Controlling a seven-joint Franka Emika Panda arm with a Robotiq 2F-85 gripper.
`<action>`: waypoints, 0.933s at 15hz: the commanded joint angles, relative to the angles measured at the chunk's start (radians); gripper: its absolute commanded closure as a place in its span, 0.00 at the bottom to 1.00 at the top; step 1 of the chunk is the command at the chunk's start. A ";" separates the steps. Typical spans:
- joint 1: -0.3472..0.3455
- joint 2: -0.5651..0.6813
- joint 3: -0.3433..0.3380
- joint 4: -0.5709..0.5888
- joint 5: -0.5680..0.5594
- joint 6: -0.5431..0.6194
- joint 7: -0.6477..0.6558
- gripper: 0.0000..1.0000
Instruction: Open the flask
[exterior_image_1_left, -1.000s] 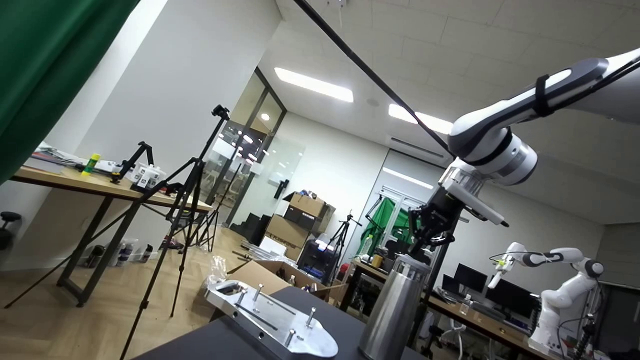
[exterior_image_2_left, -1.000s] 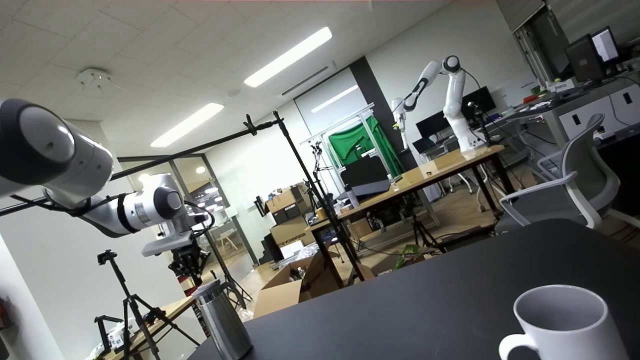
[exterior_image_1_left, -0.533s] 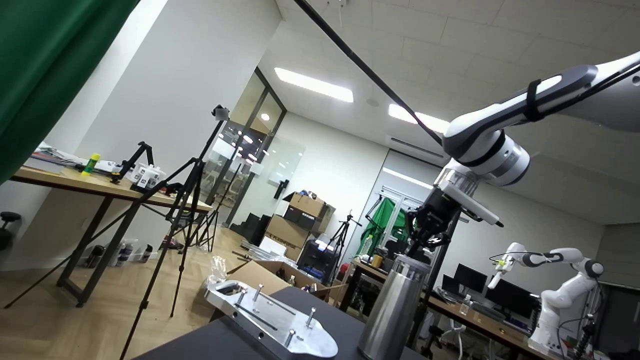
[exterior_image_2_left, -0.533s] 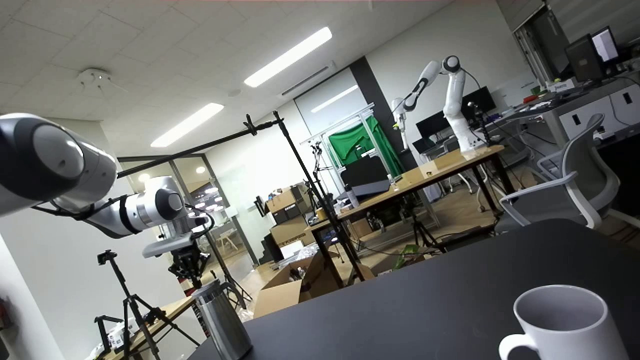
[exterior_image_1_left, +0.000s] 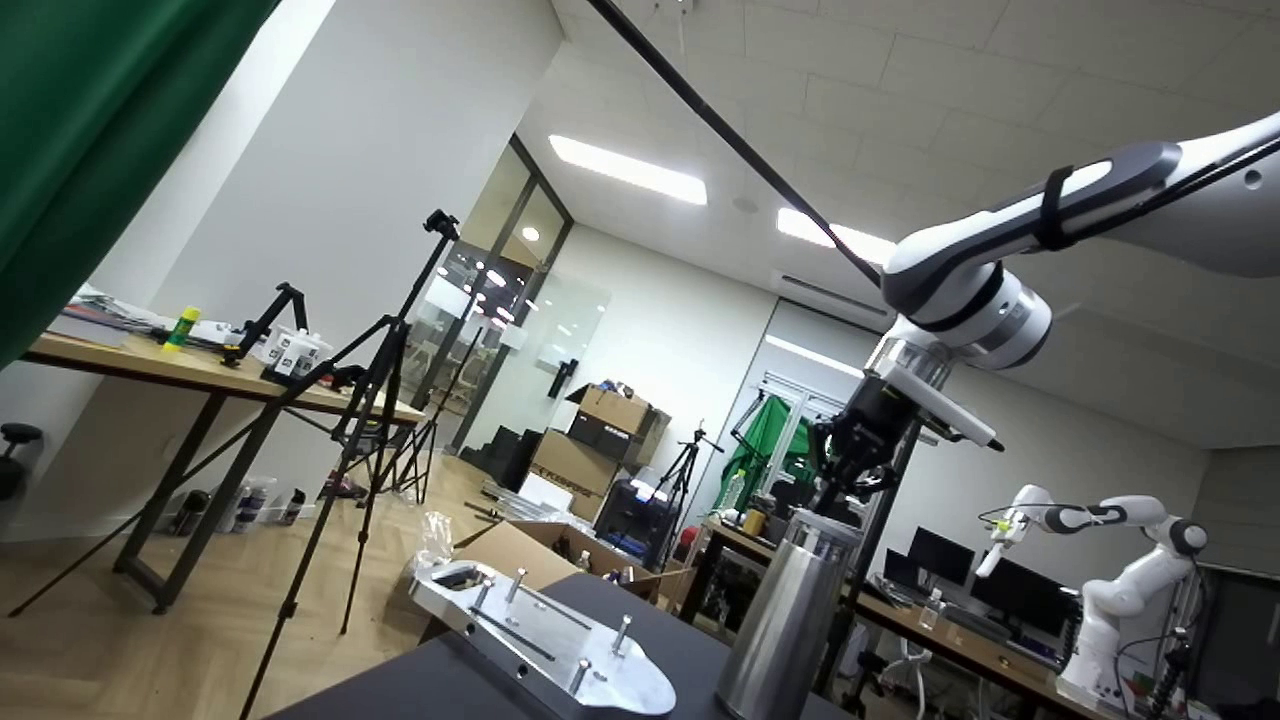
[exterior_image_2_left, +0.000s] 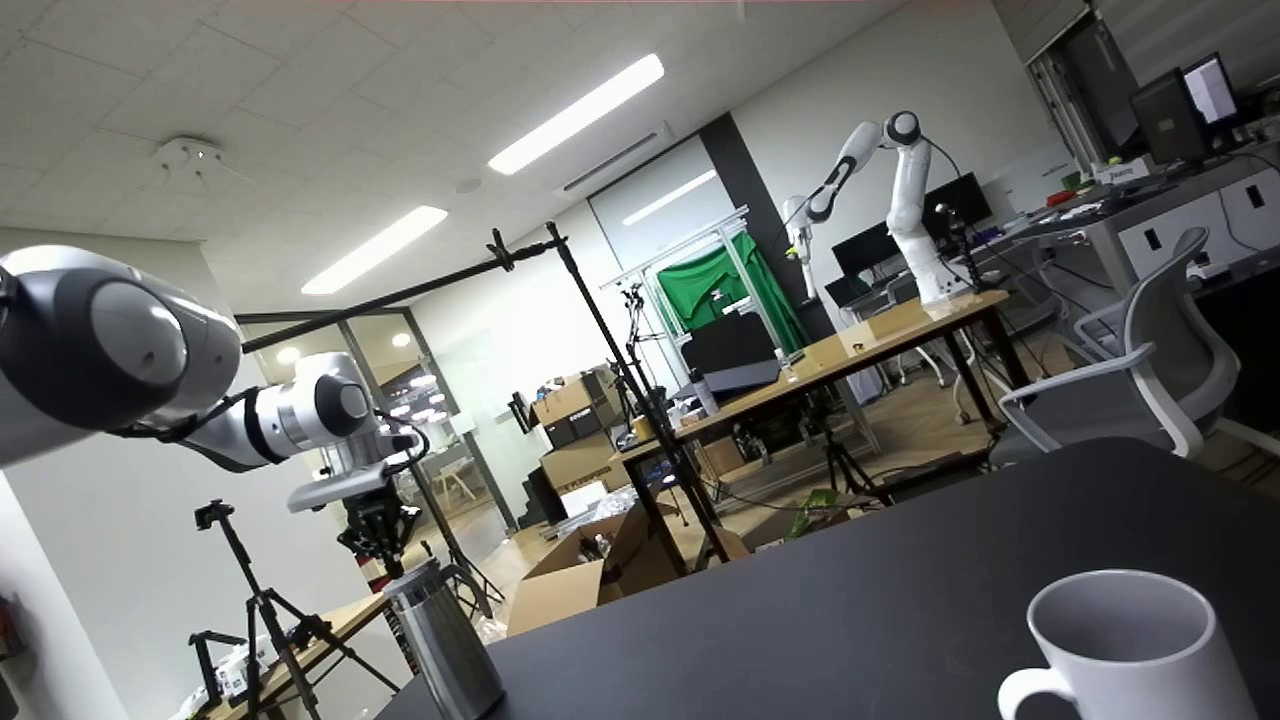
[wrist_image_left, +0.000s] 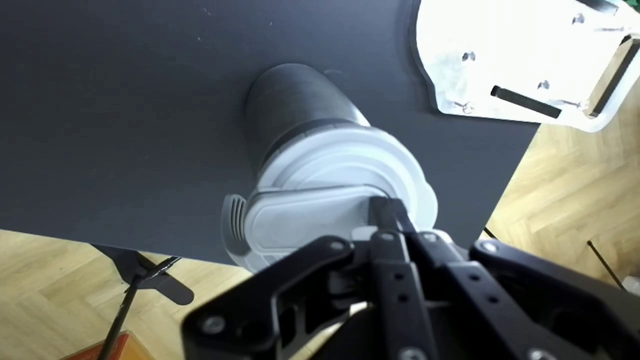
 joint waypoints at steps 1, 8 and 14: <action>0.013 0.076 -0.018 0.105 -0.003 -0.076 0.019 1.00; 0.025 0.129 -0.042 0.171 -0.036 -0.143 0.039 1.00; 0.039 0.115 -0.045 0.202 -0.029 -0.144 0.051 1.00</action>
